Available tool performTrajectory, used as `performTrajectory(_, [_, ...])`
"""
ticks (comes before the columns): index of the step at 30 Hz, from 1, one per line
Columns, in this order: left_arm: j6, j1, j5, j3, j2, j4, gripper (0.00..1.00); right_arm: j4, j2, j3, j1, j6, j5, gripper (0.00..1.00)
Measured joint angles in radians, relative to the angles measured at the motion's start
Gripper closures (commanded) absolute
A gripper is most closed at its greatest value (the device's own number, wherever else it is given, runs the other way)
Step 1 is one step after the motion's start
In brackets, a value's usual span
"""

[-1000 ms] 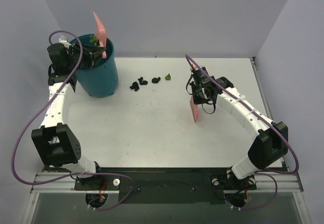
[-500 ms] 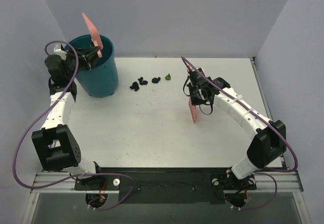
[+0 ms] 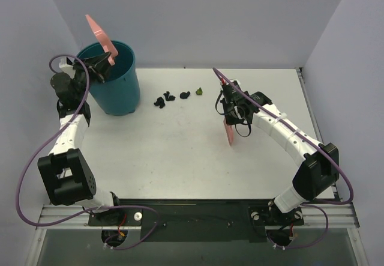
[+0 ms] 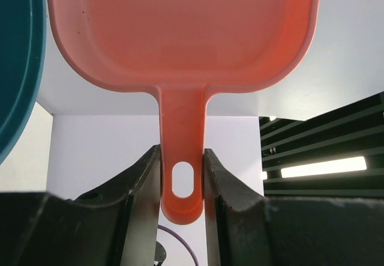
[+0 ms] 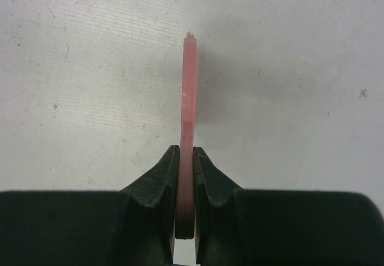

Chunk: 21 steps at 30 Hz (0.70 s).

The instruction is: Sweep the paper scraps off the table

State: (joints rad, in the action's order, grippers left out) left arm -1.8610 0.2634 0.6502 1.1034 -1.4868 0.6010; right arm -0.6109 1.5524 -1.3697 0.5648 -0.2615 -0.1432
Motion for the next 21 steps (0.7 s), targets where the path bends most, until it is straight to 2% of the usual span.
performTrajectory(10, [-0.115, 0.001, -0.034, -0.064, 0.008, 0.128, 1.00, -0.008, 0.000, -0.019, 0.013, 0.000, -0.023, 1.00])
performTrajectory(21, [-0.128, 0.004, -0.040, -0.098, 0.024, 0.161, 1.00, -0.010, 0.002, -0.021, 0.019, 0.000, -0.034, 1.00])
